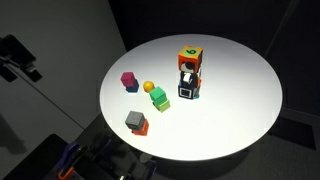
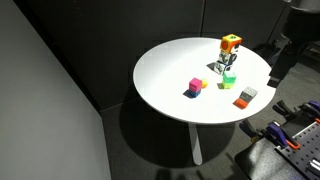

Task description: Remove the grey block from on top of the orange block and put it on the table

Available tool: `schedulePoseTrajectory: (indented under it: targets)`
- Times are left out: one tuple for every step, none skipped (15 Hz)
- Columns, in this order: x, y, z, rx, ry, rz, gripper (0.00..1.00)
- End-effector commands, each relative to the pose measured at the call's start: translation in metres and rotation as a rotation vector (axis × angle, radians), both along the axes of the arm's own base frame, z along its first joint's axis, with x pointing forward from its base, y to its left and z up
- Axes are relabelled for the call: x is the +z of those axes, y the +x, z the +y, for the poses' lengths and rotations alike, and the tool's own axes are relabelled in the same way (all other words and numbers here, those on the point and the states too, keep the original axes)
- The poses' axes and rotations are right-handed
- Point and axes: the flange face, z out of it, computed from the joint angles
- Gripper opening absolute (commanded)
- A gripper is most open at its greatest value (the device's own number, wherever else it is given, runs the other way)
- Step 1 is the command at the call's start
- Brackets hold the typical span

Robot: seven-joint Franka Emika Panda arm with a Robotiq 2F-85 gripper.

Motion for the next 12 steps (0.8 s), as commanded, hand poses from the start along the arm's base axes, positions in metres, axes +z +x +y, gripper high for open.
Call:
schedulePoseTrajectory:
  targets:
    - [0.014,0.020,-0.013,-0.041,0.010,-0.008,1.00]
    - [0.017,0.026,-0.018,-0.052,0.019,-0.012,1.00]
    - [0.019,0.031,-0.022,-0.067,0.025,-0.014,1.00]
    - [0.020,0.036,-0.027,-0.079,0.032,-0.017,1.00]
    - [0.020,0.041,-0.031,-0.090,0.040,-0.022,1.00]
    - [0.020,0.047,-0.035,-0.100,0.048,-0.026,1.00]
    - [0.019,0.052,-0.039,-0.111,0.054,-0.031,1.00]
    - [0.019,0.057,-0.042,-0.118,0.056,-0.040,1.00]
    - [0.017,0.062,-0.046,-0.123,0.061,-0.048,1.00]
    - [0.016,0.066,-0.049,-0.126,0.062,-0.058,1.00]
    - [0.013,0.071,-0.053,-0.129,0.061,-0.073,1.00]
    - [0.009,0.076,-0.057,-0.131,0.060,-0.088,1.00]
